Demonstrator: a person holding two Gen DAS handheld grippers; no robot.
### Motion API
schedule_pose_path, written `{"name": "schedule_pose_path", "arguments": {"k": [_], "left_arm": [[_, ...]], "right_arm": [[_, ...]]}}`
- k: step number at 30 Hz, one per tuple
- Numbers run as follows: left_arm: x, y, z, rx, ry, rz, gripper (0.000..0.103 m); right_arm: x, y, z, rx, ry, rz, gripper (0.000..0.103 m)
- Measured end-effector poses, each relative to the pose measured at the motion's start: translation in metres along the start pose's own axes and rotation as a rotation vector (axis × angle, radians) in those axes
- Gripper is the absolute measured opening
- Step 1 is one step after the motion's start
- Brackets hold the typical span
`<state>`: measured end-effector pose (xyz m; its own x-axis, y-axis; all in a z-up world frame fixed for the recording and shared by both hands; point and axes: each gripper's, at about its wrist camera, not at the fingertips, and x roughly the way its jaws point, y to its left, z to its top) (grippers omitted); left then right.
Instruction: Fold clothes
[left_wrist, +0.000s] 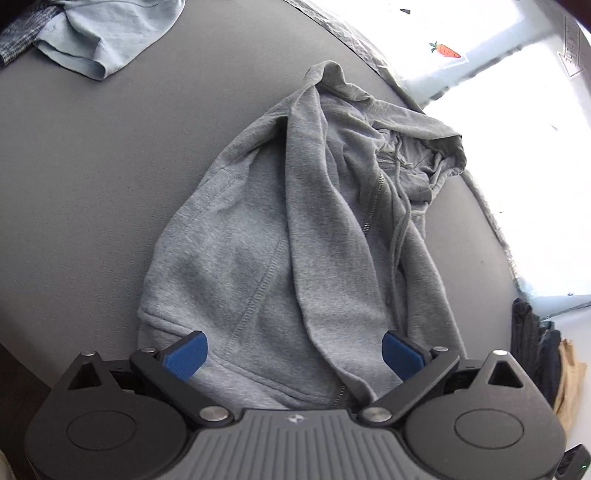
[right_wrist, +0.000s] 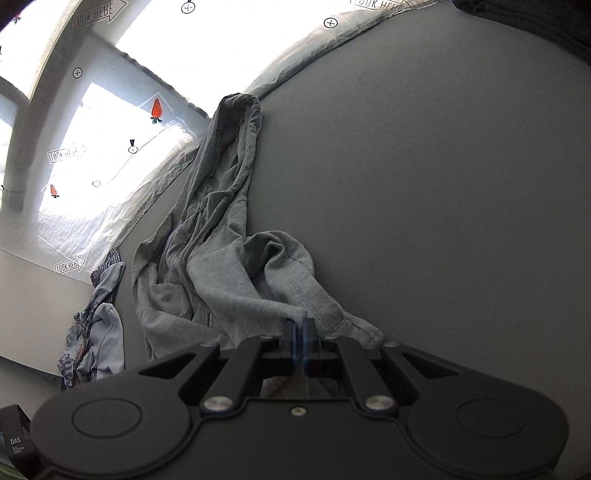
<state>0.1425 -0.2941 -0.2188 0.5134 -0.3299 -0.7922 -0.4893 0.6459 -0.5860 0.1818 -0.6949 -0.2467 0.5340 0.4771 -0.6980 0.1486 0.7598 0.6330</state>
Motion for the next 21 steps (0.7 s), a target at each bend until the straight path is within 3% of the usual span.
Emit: {"name": "schedule_pose_path", "arguments": {"k": [3, 5, 9, 17, 21], "left_arm": [[0.017, 0.001, -0.003, -0.079, 0.088, -0.103, 0.078], [0.032, -0.006, -0.006, -0.065, 0.127, -0.092, 0.070], [0.061, -0.016, -0.009, -0.029, 0.197, -0.085, 0.069], [0.086, -0.039, -0.007, 0.095, 0.246, -0.062, 0.068], [0.083, -0.038, -0.010, 0.138, 0.261, -0.055, 0.056]], "right_arm": [[0.002, -0.011, -0.004, 0.082, 0.021, 0.036, 0.005], [0.003, -0.018, -0.007, 0.136, 0.035, 0.061, 0.008], [0.002, -0.023, -0.012, 0.193, 0.049, 0.081, 0.017], [-0.003, -0.004, -0.029, 0.127, 0.062, 0.023, 0.035], [-0.002, 0.006, -0.039, 0.105, 0.075, -0.009, 0.039]]}}
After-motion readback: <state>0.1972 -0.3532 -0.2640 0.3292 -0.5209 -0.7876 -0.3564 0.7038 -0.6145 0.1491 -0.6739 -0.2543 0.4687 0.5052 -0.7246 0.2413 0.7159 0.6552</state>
